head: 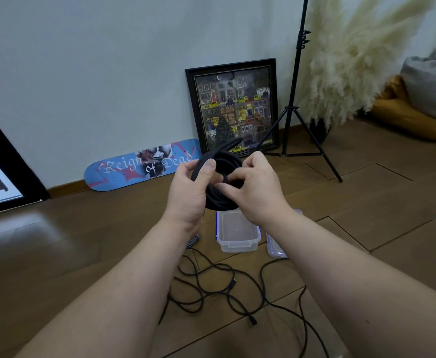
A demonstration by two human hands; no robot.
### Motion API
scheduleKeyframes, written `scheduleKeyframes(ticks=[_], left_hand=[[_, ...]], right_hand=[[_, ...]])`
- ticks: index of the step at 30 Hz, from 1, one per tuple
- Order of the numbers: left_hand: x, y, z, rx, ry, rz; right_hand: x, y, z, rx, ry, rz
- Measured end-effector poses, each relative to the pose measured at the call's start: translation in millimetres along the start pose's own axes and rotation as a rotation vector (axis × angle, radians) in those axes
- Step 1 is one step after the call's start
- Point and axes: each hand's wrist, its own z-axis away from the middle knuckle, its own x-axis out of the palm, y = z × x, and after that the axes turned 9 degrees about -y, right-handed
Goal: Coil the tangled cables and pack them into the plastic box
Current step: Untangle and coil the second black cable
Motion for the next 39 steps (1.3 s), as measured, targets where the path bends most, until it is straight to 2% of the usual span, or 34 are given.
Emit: scheduleKeyframes(ticks=[3,8,13,16,19,21,24,28,31,34,36,39], left_hand=[[2,-2,0,0.011,0.032,-0.044],[-2,-6,0,0.079,0.182,-0.298],[-9,-4,-1,0.136,0.173,-0.482],[-9,-2,0,0.151,0.222,-0.489],[-12,-2,-2,0.178,0.248,-0.592],[-14,-2,-1,0.198,0.226,-0.664],[-17,-2,-1,0.241,0.183,-0.71],[-15,-1,0,0.276,0.17,-0.678],[-10,-4,2,0.272,0.162,-0.607],[-8,-7,3,0.247,0.159,-0.617],[-12,-5,1,0.224,0.171,-0.64],[-20,1,-4,0.149,0.224,-0.514]], right_hand=[[2,2,1,0.034,-0.033,-0.02],[1,-3,5,0.065,-0.097,-0.262],[-13,-8,6,0.076,-0.208,-0.527],[-17,-10,8,0.026,-0.297,-0.499],[-13,-15,9,-0.017,-0.342,-0.42],[-11,-16,9,0.001,-0.33,-0.48],[-9,-15,9,0.115,-0.284,-0.746],[-11,-12,6,0.28,-0.224,-1.089],[-13,-13,3,0.339,-0.13,-1.239],[-15,-16,1,0.379,-0.131,-1.353],[-20,-16,0,0.401,-0.164,-1.283],[-35,-5,2,0.395,-0.327,-0.803]])
